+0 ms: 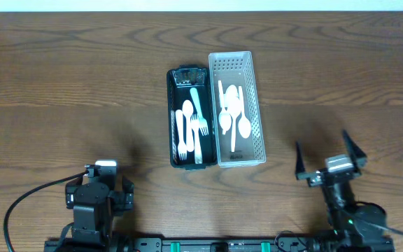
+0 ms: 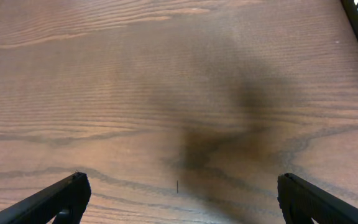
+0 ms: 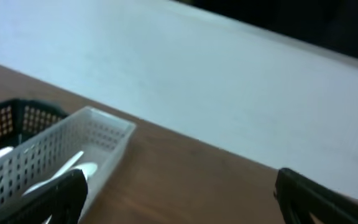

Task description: Pack container

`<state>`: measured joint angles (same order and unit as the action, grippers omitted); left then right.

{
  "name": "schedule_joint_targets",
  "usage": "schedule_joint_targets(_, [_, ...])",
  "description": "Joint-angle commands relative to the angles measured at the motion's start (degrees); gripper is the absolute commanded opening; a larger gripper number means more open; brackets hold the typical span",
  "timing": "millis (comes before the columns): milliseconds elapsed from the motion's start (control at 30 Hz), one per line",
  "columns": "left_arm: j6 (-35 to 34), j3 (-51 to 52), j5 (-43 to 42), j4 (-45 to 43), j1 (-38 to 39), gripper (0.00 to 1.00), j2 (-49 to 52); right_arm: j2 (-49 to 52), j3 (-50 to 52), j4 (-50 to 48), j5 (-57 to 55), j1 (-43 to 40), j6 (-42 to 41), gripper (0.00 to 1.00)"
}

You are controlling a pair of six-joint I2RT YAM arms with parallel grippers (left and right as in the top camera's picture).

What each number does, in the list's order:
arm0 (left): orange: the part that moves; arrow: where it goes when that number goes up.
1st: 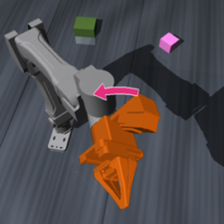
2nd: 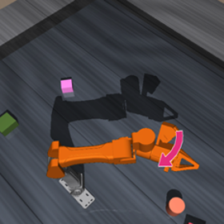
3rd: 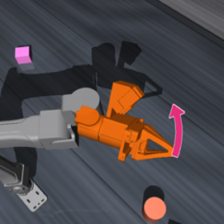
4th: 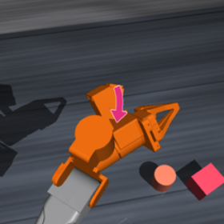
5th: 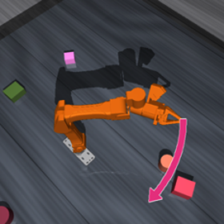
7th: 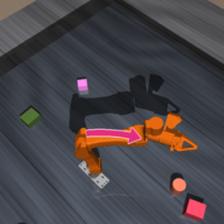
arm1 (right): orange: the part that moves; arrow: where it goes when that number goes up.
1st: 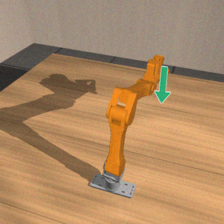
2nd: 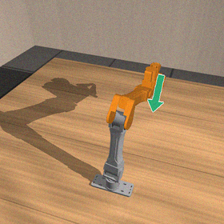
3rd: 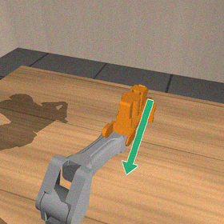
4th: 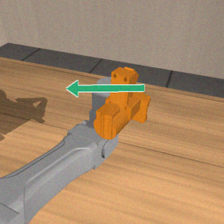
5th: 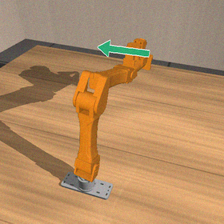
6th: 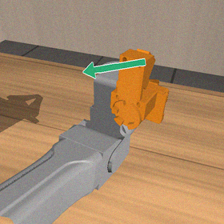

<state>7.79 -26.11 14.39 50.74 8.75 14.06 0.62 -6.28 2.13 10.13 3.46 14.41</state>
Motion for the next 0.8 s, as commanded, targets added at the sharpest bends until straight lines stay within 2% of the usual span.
schedule_joint_targets(0, [0.76, 0.0, 0.7, 0.02, 0.17, 0.98, -0.35, -0.35, 6.1, -0.76, 1.9, 0.7, -5.18, 0.99])
schedule_joint_targets(33, [0.76, 0.0, 0.7, 0.02, 0.17, 0.98, -0.35, -0.33, 5.97, 2.01, 1.29, 0.72, -6.29, 0.99])
schedule_joint_targets(767, [0.76, 0.0, 0.7, 0.02, 0.17, 0.98, -0.35, -0.31, 5.97, 1.22, 0.0, -0.28, -5.38, 0.99])
